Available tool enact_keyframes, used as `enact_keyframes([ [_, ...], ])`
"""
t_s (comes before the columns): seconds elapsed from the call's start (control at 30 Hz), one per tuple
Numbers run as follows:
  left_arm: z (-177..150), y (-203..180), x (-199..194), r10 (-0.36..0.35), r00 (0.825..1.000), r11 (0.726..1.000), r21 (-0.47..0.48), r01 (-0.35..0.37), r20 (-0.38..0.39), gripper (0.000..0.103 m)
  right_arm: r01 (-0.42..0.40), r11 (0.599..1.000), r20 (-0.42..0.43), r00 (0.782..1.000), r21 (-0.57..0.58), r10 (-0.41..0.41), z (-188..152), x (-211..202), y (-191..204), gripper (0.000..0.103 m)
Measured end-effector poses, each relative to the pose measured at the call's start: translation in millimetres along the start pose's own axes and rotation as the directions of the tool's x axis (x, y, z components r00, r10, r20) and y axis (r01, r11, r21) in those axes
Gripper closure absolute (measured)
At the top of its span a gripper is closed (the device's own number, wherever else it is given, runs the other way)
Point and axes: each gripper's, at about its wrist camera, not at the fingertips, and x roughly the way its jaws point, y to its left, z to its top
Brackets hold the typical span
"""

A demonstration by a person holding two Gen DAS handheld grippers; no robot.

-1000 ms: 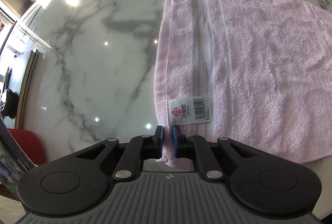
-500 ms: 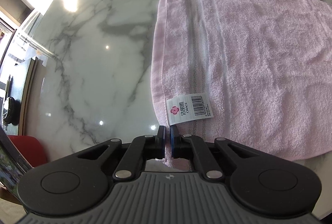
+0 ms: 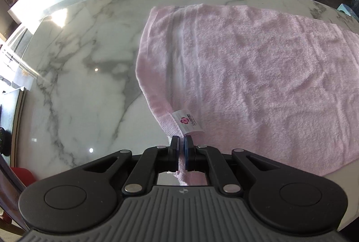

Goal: Fold towel
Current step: 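Grasp the labelled towel edge with both grippers, then lift the held edge with both grippers and fold it over the towel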

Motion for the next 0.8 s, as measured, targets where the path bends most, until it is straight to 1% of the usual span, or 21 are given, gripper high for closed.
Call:
enact_keyframes([
  [0.07, 4.7, -12.6, -4.0, -0.027, 1.000, 0.999, 0.020, 0.027, 0.012, 0.099, 0.008, 1.000, -0.025, 1.000, -0.006, -0.008, 3.6, 4.1, 1.7, 0.098],
  [0.13, 9.5, -25.2, -7.3, -0.051, 0.998, 0.998, 0.041, 0.050, 0.022, 0.099, 0.027, 1.000, -0.054, 0.998, 0.001, -0.027, 4.2, 9.1, -3.5, 0.090],
  [0.17, 11.7, -31.1, -8.2, -0.057, 0.998, 0.997, 0.053, 0.056, 0.025, 0.099, 0.047, 0.999, -0.059, 0.997, 0.000, -0.046, 4.3, 11.2, -6.8, 0.081],
  [0.2, 13.7, -36.2, -8.7, -0.064, 0.998, 0.996, 0.061, 0.062, 0.028, 0.099, 0.066, 0.998, -0.063, 0.996, -0.002, -0.066, 4.4, 13.3, -10.2, 0.073],
  [0.23, 15.6, -41.3, -8.9, -0.070, 0.997, 0.995, 0.069, 0.068, 0.029, 0.099, 0.079, 0.997, -0.071, 0.994, 0.003, -0.078, 4.3, 15.7, -14.6, 0.060],
  [0.27, 17.1, -46.2, -8.8, -0.076, 0.997, 0.994, 0.076, 0.074, 0.029, 0.099, 0.080, 0.997, -0.084, 0.993, 0.018, -0.079, 3.8, 18.4, -20.6, 0.058],
  [0.37, 20.2, -55.9, -8.1, -0.103, 0.994, 0.991, 0.085, 0.101, 0.028, 0.099, 0.078, 0.995, -0.110, 0.991, 0.053, -0.072, 2.4, 25.5, -33.9, 0.058],
  [0.5, 22.3, -66.2, -5.8, -0.136, 0.990, 0.986, 0.098, 0.134, 0.021, 0.099, 0.083, 0.995, -0.127, 0.989, 0.060, -0.074, -1.3, 35.4, -43.0, 0.058],
  [0.6, 23.8, -72.1, -4.4, -0.155, 0.988, 0.983, 0.101, 0.153, 0.013, 0.099, 0.091, 0.995, -0.119, 0.989, 0.035, -0.086, -0.7, 36.1, -41.1, 0.057],
  [0.7, 24.1, -77.0, -3.2, -0.164, 0.986, 0.981, 0.104, 0.162, 0.010, 0.099, 0.129, 0.991, -0.125, 0.983, -0.038, -0.133, -3.0, 38.8, -30.1, 0.058],
  [0.73, 24.1, -78.0, -2.6, -0.167, 0.986, 0.981, 0.103, 0.165, 0.009, 0.099, 0.148, 0.986, -0.122, 0.980, -0.075, -0.156, -4.9, 40.0, -23.9, 0.060],
  [0.77, 24.0, -78.9, -1.8, -0.169, 0.986, 0.981, 0.103, 0.167, 0.006, 0.099, 0.157, 0.983, -0.116, 0.979, -0.099, -0.168, -6.4, 40.5, -19.1, 0.070],
  [0.8, 23.9, -79.7, -1.0, -0.171, 0.985, 0.980, 0.103, 0.170, 0.004, 0.099, 0.160, 0.980, -0.113, 0.978, -0.116, -0.173, -7.3, 40.7, -15.4, 0.074],
])
